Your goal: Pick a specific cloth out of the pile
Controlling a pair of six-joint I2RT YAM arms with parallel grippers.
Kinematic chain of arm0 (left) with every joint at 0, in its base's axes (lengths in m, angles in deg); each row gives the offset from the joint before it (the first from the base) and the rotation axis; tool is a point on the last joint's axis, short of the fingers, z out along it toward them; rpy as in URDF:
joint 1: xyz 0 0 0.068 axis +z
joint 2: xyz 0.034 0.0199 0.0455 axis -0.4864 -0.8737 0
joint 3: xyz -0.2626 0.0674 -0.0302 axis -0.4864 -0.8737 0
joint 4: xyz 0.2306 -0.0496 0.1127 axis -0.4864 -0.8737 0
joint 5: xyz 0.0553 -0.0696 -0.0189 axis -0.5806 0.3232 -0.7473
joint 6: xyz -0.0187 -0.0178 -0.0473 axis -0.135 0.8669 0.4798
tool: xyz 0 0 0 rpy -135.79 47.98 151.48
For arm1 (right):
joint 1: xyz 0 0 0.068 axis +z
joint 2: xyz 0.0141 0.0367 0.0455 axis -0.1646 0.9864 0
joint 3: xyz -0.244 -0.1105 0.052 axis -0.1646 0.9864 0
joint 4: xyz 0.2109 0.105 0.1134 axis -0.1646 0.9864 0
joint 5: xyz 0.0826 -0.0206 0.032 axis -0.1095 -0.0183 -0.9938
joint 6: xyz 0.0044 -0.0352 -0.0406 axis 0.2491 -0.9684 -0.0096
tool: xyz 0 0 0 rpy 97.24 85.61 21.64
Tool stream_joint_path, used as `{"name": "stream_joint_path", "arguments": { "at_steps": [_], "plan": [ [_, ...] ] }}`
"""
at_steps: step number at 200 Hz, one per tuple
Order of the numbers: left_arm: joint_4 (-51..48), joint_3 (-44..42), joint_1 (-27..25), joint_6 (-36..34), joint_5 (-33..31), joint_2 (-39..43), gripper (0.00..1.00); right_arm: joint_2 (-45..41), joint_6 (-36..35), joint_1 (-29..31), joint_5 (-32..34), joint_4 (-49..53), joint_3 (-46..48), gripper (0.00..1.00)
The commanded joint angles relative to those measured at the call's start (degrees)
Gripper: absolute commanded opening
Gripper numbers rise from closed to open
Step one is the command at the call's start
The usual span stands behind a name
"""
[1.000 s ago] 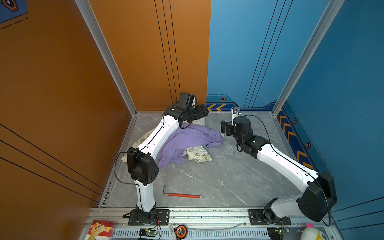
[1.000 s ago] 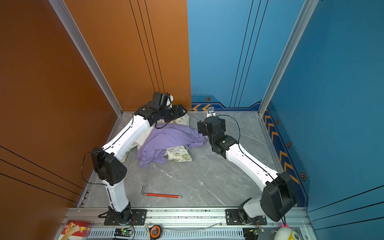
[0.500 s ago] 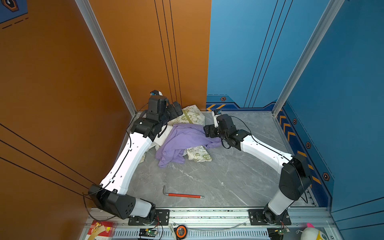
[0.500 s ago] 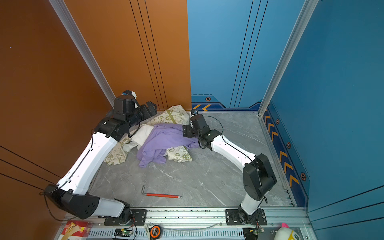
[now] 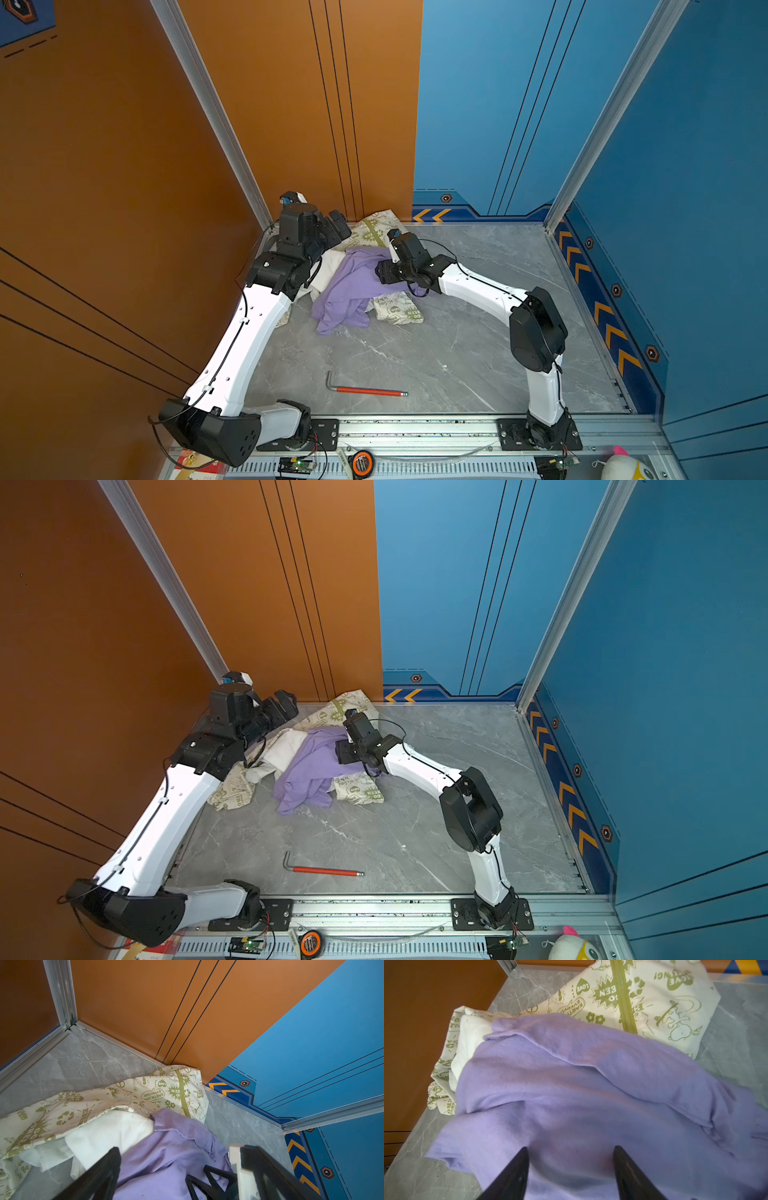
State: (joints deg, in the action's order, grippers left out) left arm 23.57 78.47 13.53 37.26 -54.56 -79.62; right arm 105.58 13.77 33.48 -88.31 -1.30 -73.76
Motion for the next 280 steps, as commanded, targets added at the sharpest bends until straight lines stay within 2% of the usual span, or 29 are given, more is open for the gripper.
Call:
{"name": "stream_joint_path", "arguments": {
  "at_steps": [1, 54, 95, 226, 280],
  "plan": [
    [1.0, -1.9, 0.7, 1.3, -1.6, 1.4, 0.98, 1.5, 1.7, -0.2, -1.9, 5.3, -3.1, 0.53],
    [1.4, -2.7, 1.4, 1.9, -1.3, 1.7, 0.98, 1.5, 1.8, -0.2, -2.0, 5.1, -3.2, 0.10],
    [2.2, -2.5, 1.7, 2.2, -1.1, 1.0, 0.98, -0.7, 1.9, -0.9, -1.4, 0.7, -2.6, 0.00],
    [3.9, -1.7, 0.8, 3.5, -1.7, -0.7, 0.97, -13.3, 1.6, -5.1, 7.5, -11.7, -4.5, 0.00],
    [6.2, -0.7, -0.5, 1.7, -3.1, -2.2, 0.99, -15.9, 0.4, -6.1, 10.6, -13.4, -12.1, 0.00]
  ]
}}
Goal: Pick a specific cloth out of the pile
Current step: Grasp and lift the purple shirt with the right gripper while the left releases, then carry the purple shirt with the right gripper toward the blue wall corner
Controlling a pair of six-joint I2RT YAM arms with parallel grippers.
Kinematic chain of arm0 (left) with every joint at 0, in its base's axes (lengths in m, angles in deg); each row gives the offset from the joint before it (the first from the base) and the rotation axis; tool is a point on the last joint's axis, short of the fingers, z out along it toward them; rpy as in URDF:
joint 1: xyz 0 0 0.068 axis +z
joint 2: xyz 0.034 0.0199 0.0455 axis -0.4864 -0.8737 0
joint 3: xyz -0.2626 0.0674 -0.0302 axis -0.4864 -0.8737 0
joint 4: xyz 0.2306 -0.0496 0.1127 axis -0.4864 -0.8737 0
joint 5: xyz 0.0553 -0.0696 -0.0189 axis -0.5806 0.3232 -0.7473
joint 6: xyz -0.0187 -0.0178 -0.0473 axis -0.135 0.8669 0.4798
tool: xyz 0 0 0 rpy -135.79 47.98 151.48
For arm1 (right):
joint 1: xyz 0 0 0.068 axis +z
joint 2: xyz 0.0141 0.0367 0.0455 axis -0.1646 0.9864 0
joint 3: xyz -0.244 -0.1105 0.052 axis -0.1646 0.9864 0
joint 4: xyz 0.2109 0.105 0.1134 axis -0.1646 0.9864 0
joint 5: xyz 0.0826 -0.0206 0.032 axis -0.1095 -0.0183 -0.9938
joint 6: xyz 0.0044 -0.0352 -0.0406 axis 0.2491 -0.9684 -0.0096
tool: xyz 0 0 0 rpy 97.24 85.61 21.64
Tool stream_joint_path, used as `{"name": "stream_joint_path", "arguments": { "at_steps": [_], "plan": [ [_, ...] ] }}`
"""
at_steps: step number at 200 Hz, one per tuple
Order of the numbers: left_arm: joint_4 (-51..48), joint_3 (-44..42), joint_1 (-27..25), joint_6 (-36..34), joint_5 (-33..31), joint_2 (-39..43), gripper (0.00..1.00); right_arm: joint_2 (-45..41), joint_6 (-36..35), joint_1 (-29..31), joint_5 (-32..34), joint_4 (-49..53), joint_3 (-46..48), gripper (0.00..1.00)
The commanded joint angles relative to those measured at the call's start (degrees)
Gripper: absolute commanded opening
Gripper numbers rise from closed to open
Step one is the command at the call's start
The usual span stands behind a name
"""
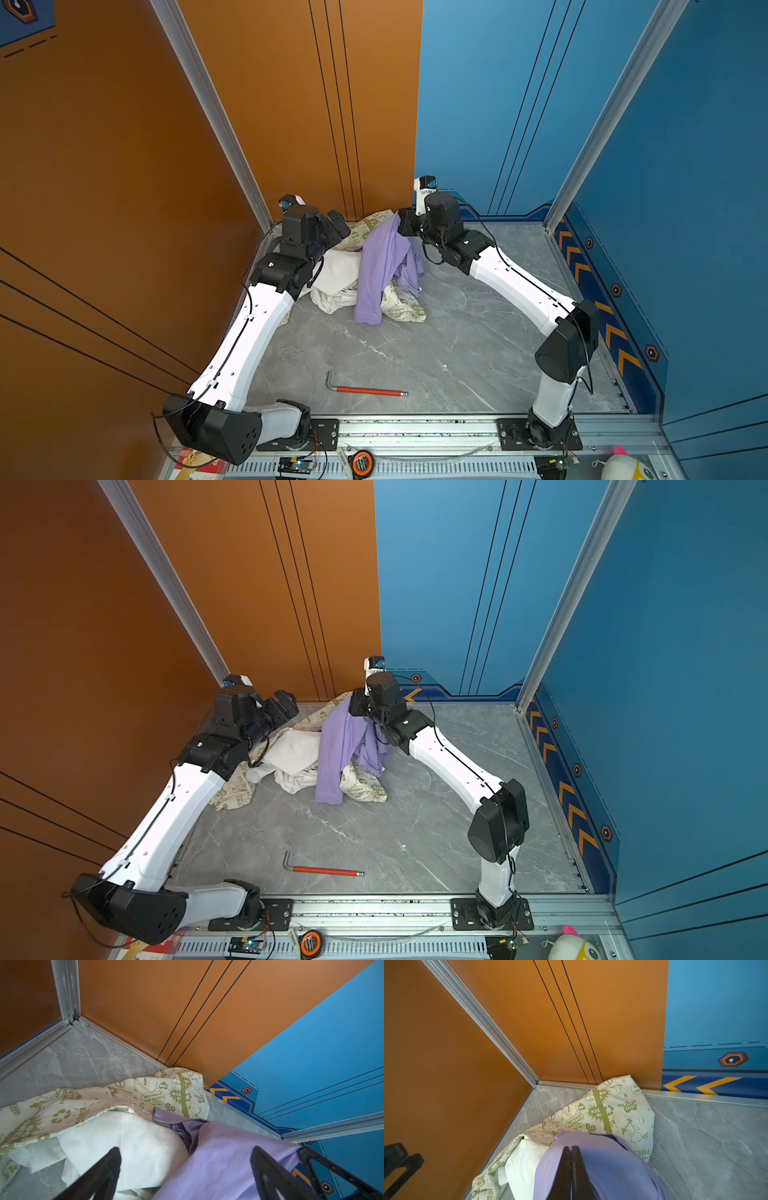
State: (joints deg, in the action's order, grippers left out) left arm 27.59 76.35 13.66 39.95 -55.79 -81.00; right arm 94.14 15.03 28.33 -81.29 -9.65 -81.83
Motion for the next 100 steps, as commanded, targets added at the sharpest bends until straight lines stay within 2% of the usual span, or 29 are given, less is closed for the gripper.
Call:
{"name": "stream_joint_path", "arguments": {
  "at_steps": [1, 65, 100],
  "plan": [
    [2.2, 1.5, -0.6, -1.0, -1.9, -0.9, 0.99, -4.6, -0.9, -1.1, 3.7, -5.1, -4.2, 0.00],
    [5.2, 1.8, -2.3, -5.0, -3.7, -1.2, 0.98, -8.7, -2.3, -5.5, 8.1, -6.0, -6.8, 0.00],
    [6.6, 1.5, -3.0, -7.5, -4.0, -0.9, 0.98, -11.5, -6.0, -9.1, 10.6, -5.7, -5.9, 0.00]
  ]
}}
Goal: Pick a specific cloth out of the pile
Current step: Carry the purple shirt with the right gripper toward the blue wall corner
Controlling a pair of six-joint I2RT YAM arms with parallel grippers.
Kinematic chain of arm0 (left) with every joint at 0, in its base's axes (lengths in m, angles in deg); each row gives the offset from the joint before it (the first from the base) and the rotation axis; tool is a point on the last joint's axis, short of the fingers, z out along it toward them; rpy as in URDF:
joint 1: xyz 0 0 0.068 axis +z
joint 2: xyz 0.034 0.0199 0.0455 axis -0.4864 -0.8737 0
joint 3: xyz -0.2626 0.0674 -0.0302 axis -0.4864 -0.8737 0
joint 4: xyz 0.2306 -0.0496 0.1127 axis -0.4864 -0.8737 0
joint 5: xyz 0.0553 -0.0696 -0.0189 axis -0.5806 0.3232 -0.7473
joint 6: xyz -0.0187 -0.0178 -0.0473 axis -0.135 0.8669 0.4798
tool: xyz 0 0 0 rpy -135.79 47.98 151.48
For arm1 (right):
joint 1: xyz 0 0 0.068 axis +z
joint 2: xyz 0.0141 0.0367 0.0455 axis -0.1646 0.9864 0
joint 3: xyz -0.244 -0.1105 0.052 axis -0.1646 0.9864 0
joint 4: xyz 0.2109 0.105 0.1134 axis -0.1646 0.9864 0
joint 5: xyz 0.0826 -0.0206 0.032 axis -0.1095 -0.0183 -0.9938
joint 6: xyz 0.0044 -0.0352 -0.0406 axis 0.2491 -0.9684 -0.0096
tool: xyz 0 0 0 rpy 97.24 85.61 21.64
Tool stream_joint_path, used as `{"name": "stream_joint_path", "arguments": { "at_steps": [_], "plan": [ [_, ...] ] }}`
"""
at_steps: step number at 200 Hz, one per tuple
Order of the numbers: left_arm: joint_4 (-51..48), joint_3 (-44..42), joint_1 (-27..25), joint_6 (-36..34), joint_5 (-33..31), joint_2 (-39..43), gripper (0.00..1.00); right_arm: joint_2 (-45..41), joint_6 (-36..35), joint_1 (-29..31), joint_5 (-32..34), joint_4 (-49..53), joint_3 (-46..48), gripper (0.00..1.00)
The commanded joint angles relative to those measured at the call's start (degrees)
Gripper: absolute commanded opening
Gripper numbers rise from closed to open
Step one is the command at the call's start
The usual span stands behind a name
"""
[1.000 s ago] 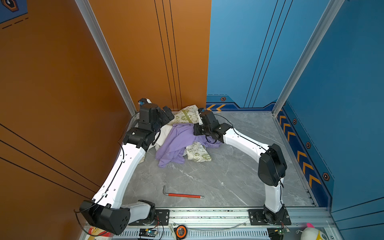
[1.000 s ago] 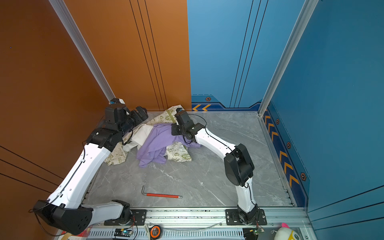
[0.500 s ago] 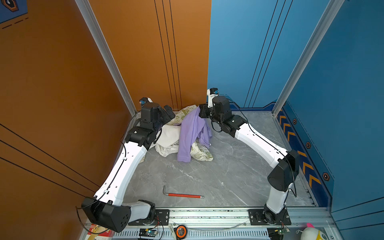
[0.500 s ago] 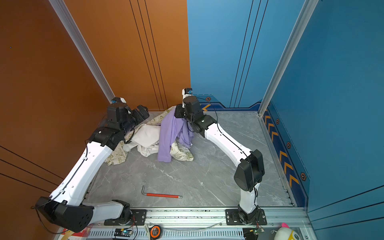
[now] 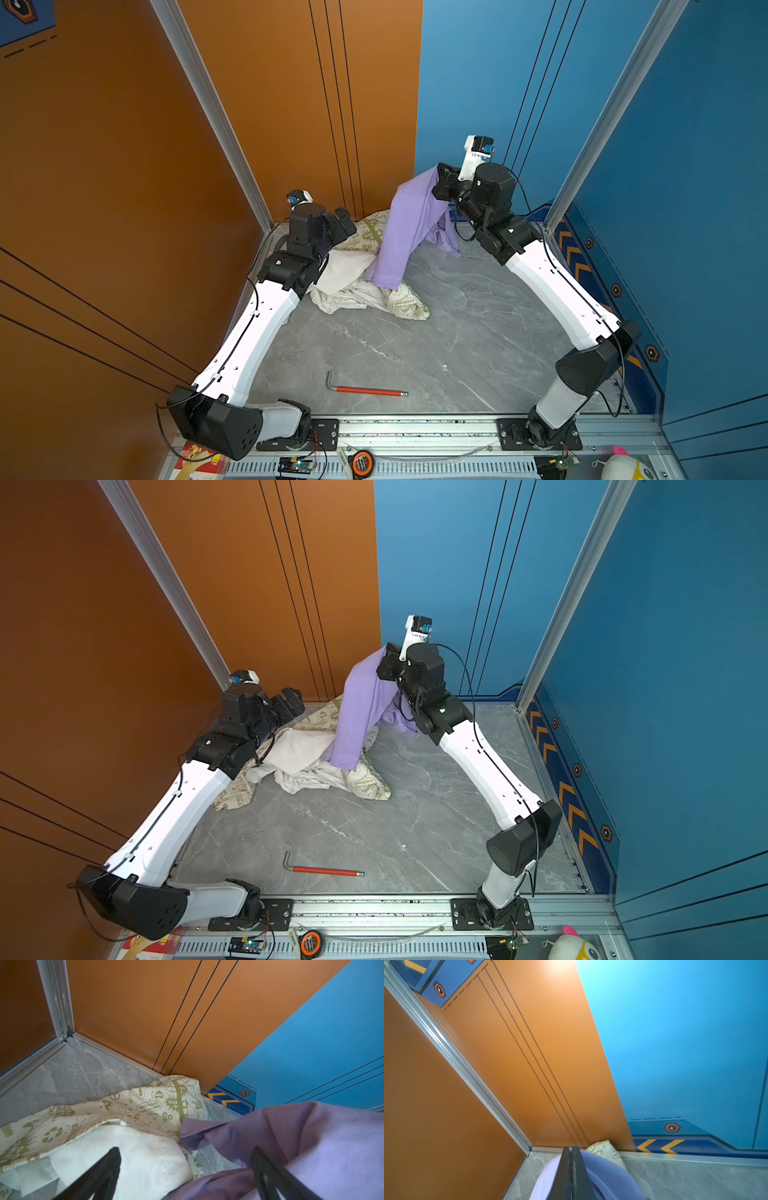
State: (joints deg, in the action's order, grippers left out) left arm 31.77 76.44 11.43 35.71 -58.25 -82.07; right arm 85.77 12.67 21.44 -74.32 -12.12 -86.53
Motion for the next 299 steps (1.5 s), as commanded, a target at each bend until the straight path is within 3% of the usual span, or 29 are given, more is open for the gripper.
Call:
{"name": "stream_joint_path", "arguments": {
  "at_steps": [1, 95, 158, 248, 299],
  "plan": [
    [2.4, 1.5, -0.8, -3.4, -1.6, 0.2, 0.98, -3.2, -3.7, -2.4, 3.6, -3.3, -1.1, 0.00],
    [2.8, -0.1, -1.8, -4.9, -3.1, 2.2, 0.98, -8.6, -4.3, -17.6, 3.8, -2.0, 5.5, 0.00],
    [2.8, 0.2, -3.2, -5.1, -4.4, 1.2, 0.98, -3.9, 2.7, -27.5, -3.3, 1.4, 5.3, 0.00],
    [3.0, 1.7, -5.0, -5.4, -5.8, -0.6, 0.98, 8.0, 5.4, -31.4, -10.0, 3.6, -9.7, 0.00],
    [3.1, 0.9, -5.4, -5.5, -6.3, -0.1, 0.98, 7.9, 5.2, -34.0, -10.7, 4.5, -9.3, 0.00]
  ]
}}
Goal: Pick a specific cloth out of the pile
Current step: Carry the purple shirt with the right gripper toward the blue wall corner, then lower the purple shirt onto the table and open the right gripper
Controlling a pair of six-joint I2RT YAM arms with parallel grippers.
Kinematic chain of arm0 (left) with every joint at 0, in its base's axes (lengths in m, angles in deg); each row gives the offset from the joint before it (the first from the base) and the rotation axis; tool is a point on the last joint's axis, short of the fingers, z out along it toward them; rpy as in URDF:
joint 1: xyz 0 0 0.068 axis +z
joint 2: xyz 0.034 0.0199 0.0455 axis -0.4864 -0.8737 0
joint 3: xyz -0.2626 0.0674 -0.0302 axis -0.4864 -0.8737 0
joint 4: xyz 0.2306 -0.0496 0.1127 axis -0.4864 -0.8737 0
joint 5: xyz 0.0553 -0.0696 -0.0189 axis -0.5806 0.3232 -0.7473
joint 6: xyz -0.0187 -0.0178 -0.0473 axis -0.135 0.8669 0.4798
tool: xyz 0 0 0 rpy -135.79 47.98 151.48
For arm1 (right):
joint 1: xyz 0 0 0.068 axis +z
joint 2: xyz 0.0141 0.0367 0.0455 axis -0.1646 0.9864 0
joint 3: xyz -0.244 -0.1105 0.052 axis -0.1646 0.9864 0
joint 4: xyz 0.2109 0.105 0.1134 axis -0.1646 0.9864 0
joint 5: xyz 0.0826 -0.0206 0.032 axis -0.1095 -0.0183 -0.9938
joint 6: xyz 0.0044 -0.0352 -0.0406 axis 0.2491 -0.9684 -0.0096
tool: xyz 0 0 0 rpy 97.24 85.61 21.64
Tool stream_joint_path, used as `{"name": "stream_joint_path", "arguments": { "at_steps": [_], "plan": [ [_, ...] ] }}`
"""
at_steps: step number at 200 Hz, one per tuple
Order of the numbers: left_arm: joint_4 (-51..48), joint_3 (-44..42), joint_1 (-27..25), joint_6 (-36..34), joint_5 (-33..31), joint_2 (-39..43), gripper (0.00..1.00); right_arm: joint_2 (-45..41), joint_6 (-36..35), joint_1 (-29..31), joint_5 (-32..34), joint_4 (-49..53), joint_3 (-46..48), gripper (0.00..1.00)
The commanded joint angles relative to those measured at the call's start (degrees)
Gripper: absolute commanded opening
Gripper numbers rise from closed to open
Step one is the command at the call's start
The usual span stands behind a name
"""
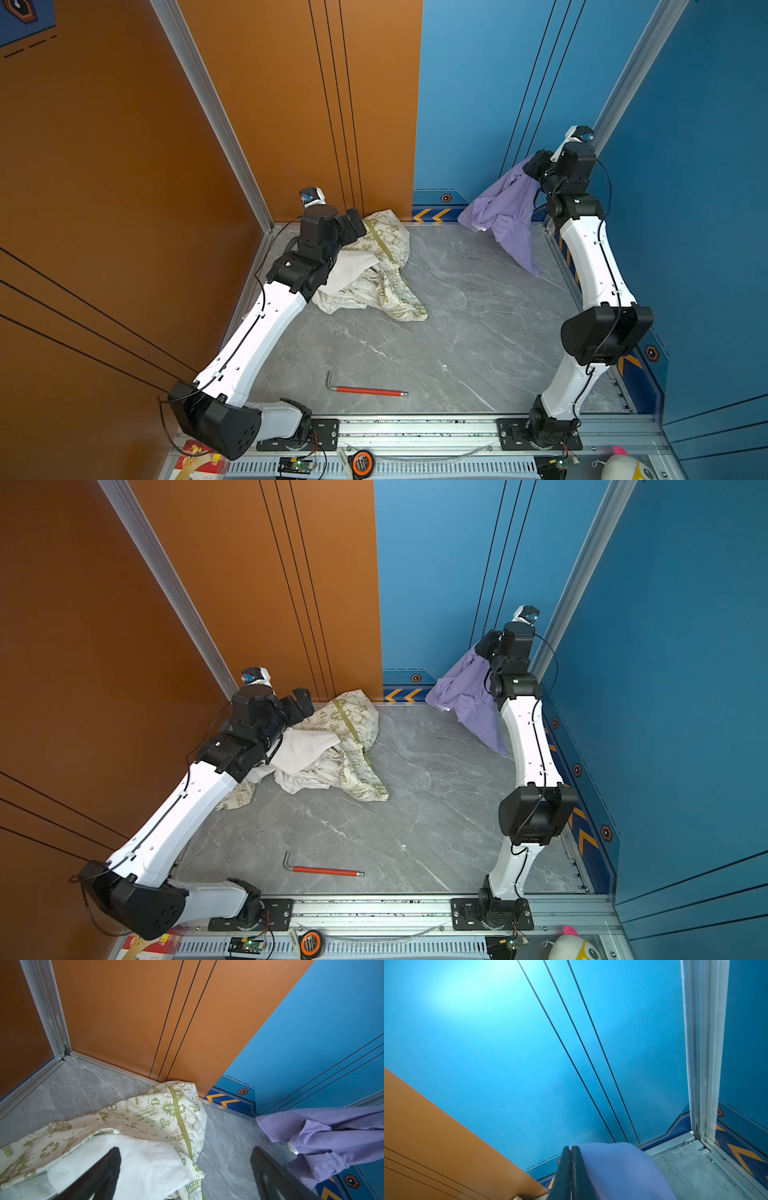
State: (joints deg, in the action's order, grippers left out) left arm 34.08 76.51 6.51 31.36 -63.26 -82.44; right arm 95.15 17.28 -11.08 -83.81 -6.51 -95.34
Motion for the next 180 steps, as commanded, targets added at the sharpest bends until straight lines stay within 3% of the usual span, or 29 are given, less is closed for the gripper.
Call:
{"name": "stream_joint_path", "arguments": {
  "at_steps": [1, 29, 93, 180],
  "plan": [
    [0.7, 0.7, -0.5, -1.1, -1.3, 0.3, 0.98, -1.5, 0.6, -1.5, -1.2, -1.2, -0.3, 0.00],
    [1.0, -0.2, -0.7, -0.4, -1.7, 0.6, 0.98, -5.3, 0.4, -3.1, -0.1, -1.2, 10.0, 0.00],
    [1.0, -1.5, -1.5, 0.5, -2.2, 0.8, 0.98, -17.6, 2.6, -8.0, 7.2, 1.2, 45.1, 0.00],
    [2.5, -1.1, -2.9, 1.4, -2.5, -1.4, 0.98, -17.5, -0.2, -11.9, 11.8, 13.9, 62.0, 0.00]
  ]
}}
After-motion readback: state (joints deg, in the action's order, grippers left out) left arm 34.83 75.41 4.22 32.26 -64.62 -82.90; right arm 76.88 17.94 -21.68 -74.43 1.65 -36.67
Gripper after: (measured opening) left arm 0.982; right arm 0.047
